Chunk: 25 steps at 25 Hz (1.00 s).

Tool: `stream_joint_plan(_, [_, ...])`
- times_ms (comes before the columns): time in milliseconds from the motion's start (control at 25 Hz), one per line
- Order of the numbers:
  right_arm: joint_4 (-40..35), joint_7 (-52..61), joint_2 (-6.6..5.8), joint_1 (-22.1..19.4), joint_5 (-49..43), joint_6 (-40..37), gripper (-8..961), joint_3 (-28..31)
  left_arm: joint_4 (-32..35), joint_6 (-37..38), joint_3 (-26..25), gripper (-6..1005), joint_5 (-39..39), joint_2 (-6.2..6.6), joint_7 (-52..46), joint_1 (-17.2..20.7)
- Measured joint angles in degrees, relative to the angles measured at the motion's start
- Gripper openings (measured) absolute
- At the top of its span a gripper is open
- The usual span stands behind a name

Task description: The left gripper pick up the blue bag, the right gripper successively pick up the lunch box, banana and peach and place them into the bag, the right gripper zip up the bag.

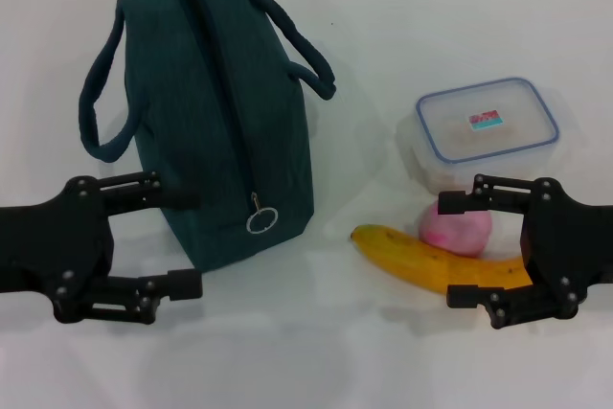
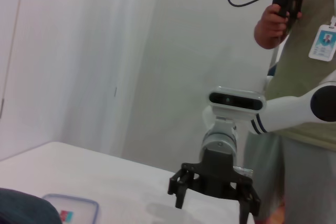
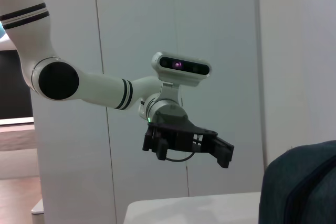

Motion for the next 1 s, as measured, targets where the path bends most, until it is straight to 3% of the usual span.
stream_joint_plan(600, [0.0,0.0,0.02,-0.2,0.5,2.4,848,0.6,0.0,-0.2,-7.8,868,-3.5,-0.74,-0.5,-0.5])
stream_joint_plan(760, [0.0,0.0,-0.10,-0.5,1.5,3.4,847,0.8,0.0,-3.1,-10.4,868,-4.3,-0.86,-6.8,-3.2])
stream_joint_plan(1000, [1.6,-0.5,-0.20,-0.9,1.7,3.8,847,3.8,1.2,-15.3,-12.3,860,2.7,0.37,-24.0,-10.0])
